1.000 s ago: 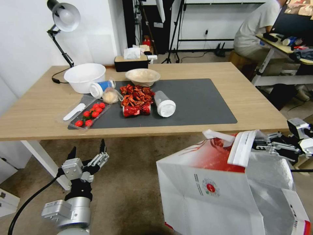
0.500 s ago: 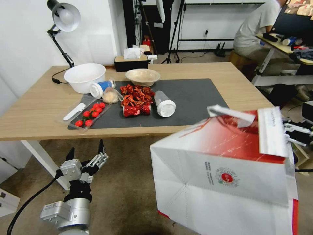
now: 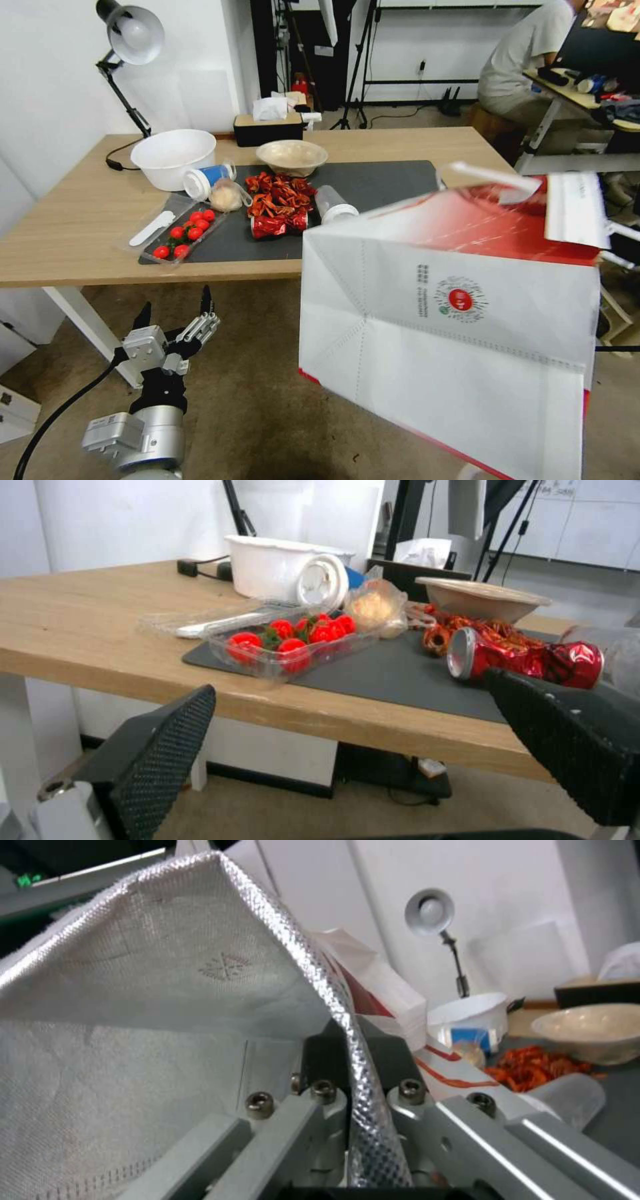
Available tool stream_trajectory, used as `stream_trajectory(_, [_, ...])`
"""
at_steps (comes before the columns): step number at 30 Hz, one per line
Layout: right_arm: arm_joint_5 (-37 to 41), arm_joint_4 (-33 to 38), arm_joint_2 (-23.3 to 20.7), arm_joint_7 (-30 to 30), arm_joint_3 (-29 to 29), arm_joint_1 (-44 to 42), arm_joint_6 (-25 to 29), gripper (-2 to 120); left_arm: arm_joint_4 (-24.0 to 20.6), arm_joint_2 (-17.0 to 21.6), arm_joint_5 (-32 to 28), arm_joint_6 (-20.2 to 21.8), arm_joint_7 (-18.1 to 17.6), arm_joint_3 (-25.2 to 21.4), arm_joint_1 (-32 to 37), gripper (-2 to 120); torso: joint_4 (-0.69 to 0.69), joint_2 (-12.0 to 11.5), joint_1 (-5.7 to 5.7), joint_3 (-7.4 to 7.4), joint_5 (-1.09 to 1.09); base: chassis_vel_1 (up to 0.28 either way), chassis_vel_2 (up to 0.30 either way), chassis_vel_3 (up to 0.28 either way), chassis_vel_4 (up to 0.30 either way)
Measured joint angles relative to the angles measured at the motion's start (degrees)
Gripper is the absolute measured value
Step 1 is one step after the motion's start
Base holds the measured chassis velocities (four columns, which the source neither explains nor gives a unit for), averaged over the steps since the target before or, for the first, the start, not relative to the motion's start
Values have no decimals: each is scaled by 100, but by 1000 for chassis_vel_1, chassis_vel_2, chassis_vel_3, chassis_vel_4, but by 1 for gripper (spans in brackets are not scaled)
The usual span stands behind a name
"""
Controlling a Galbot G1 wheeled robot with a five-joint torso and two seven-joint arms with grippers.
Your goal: Pick up the food delivery bag from the floor and place it on the table.
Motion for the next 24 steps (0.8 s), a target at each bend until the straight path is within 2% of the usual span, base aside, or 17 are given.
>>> stream_trajectory(12, [780,371,268,1206,-133,236,423,0,18,40,4,-15,0,16,11,100,0,0,0,0,0,0,0,0,0])
stream_trajectory(15, [961,477,321,1795,-329,442,631,0,18,53,4,-21,0,12,20,100,0,0,0,0,0,0,0,0,0])
stream_trajectory(16, [961,477,321,1795,-329,442,631,0,18,53,4,-21,0,12,20,100,0,0,0,0,0,0,0,0,0])
stream_trajectory(20, [1350,588,385,2722,-546,747,975,0,18,73,4,-35,-3,-3,48,100,0,-1,0,-1,0,0,0,0,0])
stream_trajectory(21, [1350,588,385,2722,-546,747,975,0,18,73,4,-35,-3,-3,48,100,0,-1,0,-1,0,0,0,0,0])
stream_trajectory(24, [1607,635,397,3339,-685,986,1207,0,18,68,8,-48,-5,-8,58,100,0,-1,-1,-1,-1,0,0,0,0])
